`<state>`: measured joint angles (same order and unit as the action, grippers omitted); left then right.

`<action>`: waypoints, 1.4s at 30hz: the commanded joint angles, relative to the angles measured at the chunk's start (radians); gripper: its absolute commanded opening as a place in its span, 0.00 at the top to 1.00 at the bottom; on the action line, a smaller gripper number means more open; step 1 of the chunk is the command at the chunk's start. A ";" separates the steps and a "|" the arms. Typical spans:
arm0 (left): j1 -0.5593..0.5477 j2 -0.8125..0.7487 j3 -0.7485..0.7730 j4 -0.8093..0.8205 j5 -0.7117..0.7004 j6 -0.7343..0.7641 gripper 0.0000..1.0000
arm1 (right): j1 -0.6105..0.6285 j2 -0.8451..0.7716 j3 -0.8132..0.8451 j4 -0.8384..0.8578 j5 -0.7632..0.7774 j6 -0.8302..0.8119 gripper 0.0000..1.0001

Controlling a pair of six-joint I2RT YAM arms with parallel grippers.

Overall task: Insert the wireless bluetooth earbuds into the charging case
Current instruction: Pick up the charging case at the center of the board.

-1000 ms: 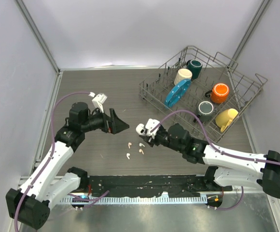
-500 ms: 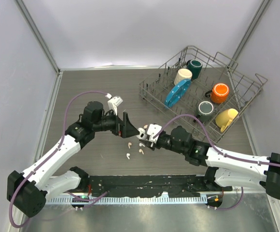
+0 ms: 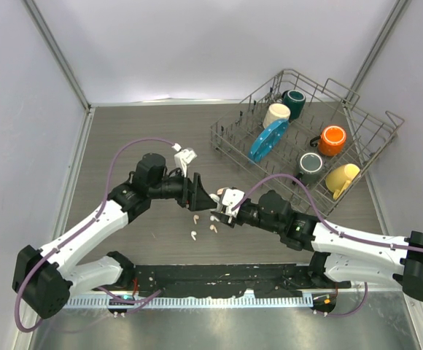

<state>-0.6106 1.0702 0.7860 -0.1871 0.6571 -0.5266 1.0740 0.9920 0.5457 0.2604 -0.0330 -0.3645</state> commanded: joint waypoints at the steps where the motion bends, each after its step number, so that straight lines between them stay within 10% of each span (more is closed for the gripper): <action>1: -0.023 0.017 0.044 0.067 0.024 -0.013 0.29 | 0.006 -0.021 0.014 0.042 -0.011 -0.011 0.99; 10: -0.038 0.051 0.048 0.051 0.036 0.002 0.42 | 0.006 -0.016 0.016 0.050 0.007 -0.013 0.99; 23: -0.049 0.073 0.048 0.066 0.021 -0.004 0.87 | 0.007 -0.021 0.003 0.065 -0.013 -0.013 0.98; 28: -0.051 0.065 0.038 0.077 -0.014 0.005 1.00 | 0.007 -0.026 0.003 0.068 0.016 0.022 0.74; 32: -0.051 0.030 0.027 0.060 -0.125 0.037 1.00 | 0.006 -0.042 -0.001 0.059 0.074 0.071 0.15; 42: -0.049 -0.209 -0.123 0.136 -0.572 0.123 1.00 | 0.006 -0.079 0.103 -0.087 0.259 0.512 0.12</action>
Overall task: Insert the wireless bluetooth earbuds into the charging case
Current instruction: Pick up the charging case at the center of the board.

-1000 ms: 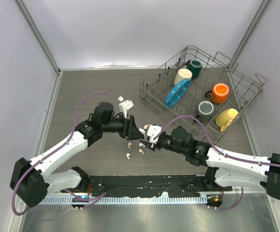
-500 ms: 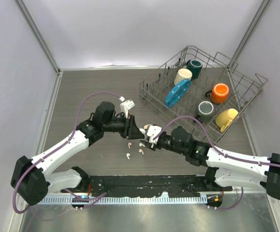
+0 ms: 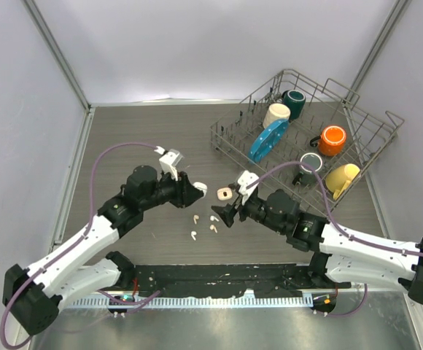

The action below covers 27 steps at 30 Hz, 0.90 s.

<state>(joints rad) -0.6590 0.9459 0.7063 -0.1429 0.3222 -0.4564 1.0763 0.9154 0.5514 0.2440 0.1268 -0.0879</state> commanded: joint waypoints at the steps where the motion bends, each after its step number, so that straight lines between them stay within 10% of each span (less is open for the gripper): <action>1: -0.001 -0.131 -0.056 0.103 -0.264 0.061 1.00 | 0.001 0.008 0.148 -0.101 0.097 0.263 0.13; 9: -0.001 -0.309 -0.194 0.282 -0.354 0.122 1.00 | -0.163 0.194 0.467 -0.451 -0.089 0.657 0.10; 19: -0.001 -0.409 -0.346 0.535 -0.206 0.260 1.00 | -0.286 0.229 0.369 -0.127 -0.472 1.100 0.08; 27: -0.002 -0.404 -0.396 0.695 -0.172 0.288 1.00 | -0.285 0.234 0.236 0.047 -0.474 1.271 0.08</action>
<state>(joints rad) -0.6590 0.5453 0.3229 0.3668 0.1192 -0.2035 0.7891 1.1561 0.8127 0.1513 -0.3191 1.0573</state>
